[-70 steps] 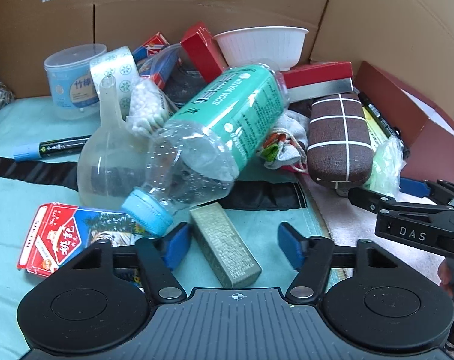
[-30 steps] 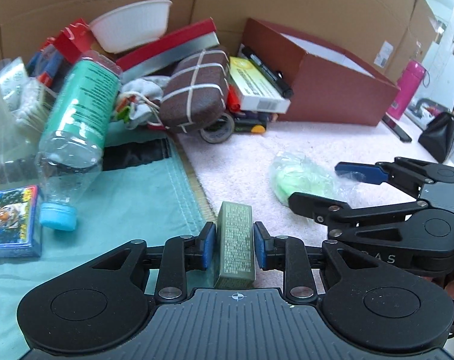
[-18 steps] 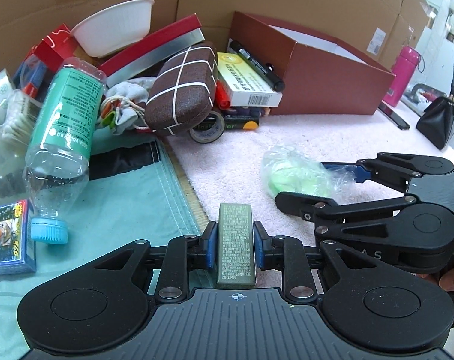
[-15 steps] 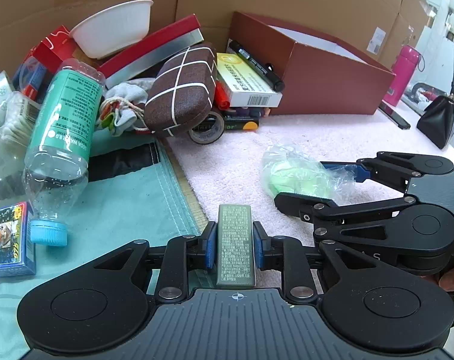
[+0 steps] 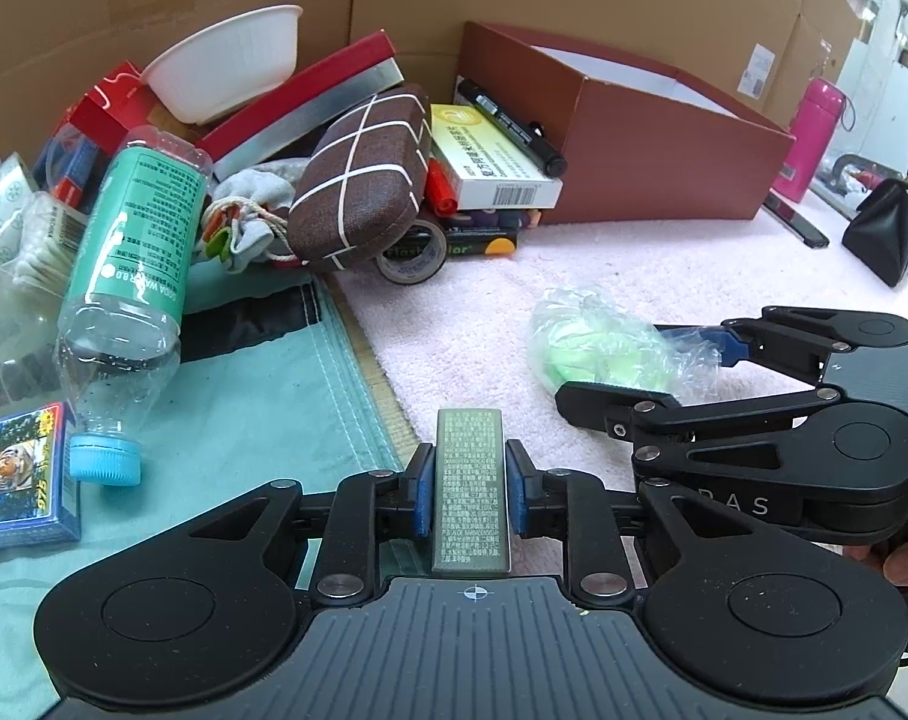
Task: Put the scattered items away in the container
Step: 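Lift and carry the wrapped ball and olive box over the shoebox with both grippers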
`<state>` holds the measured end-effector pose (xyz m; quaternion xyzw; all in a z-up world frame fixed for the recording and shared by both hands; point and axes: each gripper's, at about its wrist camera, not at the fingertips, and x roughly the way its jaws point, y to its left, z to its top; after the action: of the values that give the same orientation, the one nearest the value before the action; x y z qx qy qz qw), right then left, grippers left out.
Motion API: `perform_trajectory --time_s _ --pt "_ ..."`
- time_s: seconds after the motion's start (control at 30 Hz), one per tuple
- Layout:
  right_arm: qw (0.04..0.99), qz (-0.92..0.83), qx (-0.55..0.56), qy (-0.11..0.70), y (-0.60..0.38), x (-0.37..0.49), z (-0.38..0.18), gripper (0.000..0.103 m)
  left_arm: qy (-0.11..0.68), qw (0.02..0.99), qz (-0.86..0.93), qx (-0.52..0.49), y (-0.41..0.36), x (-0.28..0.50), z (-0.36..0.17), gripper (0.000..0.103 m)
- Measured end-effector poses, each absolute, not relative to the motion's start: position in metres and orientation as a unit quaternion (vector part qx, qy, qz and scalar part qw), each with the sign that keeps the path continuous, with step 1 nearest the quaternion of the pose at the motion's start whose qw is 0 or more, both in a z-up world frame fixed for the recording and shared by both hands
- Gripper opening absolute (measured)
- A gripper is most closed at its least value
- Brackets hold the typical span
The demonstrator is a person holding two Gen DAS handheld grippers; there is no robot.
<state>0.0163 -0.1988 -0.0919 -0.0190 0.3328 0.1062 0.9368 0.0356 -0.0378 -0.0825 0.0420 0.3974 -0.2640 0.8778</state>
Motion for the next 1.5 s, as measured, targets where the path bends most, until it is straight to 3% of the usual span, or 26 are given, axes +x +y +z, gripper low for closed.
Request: perform_trajectory --time_s 0.07,0.1,1.0,1.5 --pt "0.938 0.105 -0.016 0.331 -0.201 0.013 -0.090 0.064 0.398 0.877 -0.267 0.038 -0.039 0.036 -0.079 0.024" --pt "0.939 0.103 -0.014 0.329 -0.203 0.012 -0.088 0.064 0.397 0.877 -0.270 0.036 -0.040 0.035 -0.076 0.022" --pt "0.980 0.016 -0.032 0.195 -0.288 0.044 0.017 0.064 0.280 0.902 -0.327 0.038 -0.142 0.101 0.047 0.022" --pt "0.971 -0.063 -0.045 0.227 -0.368 0.135 0.015 0.064 0.351 0.889 -0.294 0.011 -0.236 0.210 0.020 0.022"
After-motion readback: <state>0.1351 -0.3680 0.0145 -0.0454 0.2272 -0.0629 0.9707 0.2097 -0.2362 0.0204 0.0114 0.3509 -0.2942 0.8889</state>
